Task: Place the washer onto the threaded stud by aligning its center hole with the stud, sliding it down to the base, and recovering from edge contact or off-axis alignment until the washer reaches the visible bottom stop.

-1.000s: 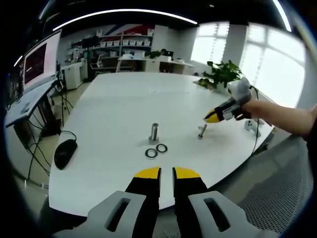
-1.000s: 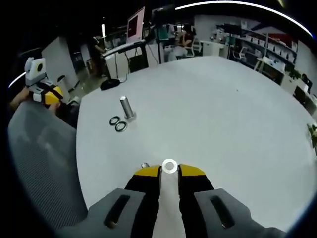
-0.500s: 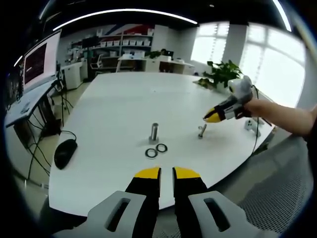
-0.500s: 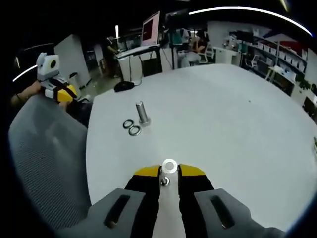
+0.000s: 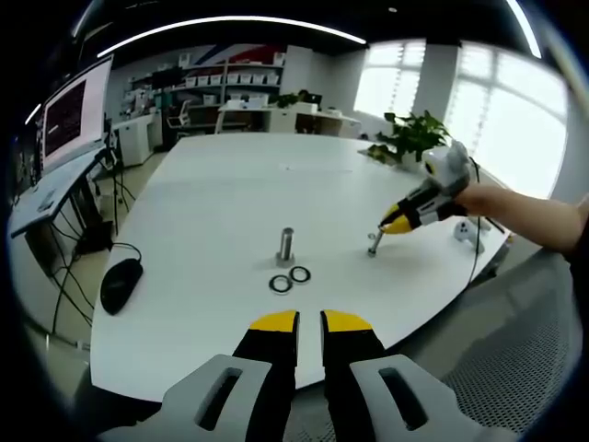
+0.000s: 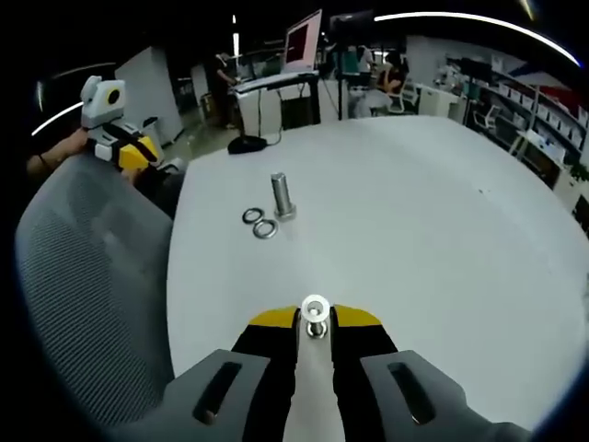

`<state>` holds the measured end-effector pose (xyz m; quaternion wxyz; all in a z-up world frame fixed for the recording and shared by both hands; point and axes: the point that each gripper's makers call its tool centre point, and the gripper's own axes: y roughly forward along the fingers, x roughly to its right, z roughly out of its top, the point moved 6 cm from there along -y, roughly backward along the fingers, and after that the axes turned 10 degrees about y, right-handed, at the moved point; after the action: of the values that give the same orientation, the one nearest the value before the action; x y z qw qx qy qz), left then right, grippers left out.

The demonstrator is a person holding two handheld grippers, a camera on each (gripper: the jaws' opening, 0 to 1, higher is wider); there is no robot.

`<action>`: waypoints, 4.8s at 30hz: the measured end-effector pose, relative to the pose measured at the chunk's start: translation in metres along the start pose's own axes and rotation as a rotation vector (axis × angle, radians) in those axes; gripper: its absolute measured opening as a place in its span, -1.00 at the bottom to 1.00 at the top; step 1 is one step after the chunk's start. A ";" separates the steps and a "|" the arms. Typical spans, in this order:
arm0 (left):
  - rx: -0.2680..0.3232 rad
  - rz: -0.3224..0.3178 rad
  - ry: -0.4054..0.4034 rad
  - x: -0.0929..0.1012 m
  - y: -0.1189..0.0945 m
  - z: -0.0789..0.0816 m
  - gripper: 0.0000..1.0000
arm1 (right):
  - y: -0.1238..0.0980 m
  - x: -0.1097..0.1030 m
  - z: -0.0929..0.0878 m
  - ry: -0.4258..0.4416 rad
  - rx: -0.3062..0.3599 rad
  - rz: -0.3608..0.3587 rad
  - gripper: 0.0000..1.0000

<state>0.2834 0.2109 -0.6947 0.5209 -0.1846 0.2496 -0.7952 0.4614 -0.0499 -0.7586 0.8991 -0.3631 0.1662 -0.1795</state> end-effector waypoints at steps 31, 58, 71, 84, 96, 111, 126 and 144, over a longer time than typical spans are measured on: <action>0.003 0.000 -0.003 0.000 0.000 0.000 -0.86 | 0.018 -0.002 -0.022 -0.070 -0.112 -0.028 -0.78; 0.010 -0.001 -0.003 0.000 0.000 0.001 -0.86 | 0.029 0.046 -0.047 0.276 0.071 -0.290 -0.48; 0.006 -0.002 -0.003 0.000 0.000 0.000 -0.86 | 0.032 0.050 -0.050 0.260 0.104 -0.316 -0.69; 0.005 0.003 -0.004 -0.001 0.000 0.000 -0.86 | 0.022 0.052 -0.045 0.326 0.121 -0.302 -0.70; 0.006 0.001 -0.003 0.000 0.000 0.000 -0.86 | 0.005 0.048 -0.019 0.399 0.222 -0.182 -0.70; 0.012 0.001 -0.004 -0.001 0.000 0.001 -0.87 | -0.014 0.021 0.009 0.322 0.242 0.035 -0.70; 0.007 0.001 -0.003 -0.001 -0.001 0.000 -0.87 | -0.003 0.004 0.004 0.129 0.120 0.075 -0.70; 0.009 0.003 0.000 0.000 -0.001 0.000 -0.87 | 0.001 0.002 -0.004 0.077 0.062 0.071 -0.70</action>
<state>0.2833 0.2114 -0.6942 0.5227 -0.1821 0.2463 -0.7956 0.4611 -0.0527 -0.7622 0.9086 -0.3219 0.2080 -0.1662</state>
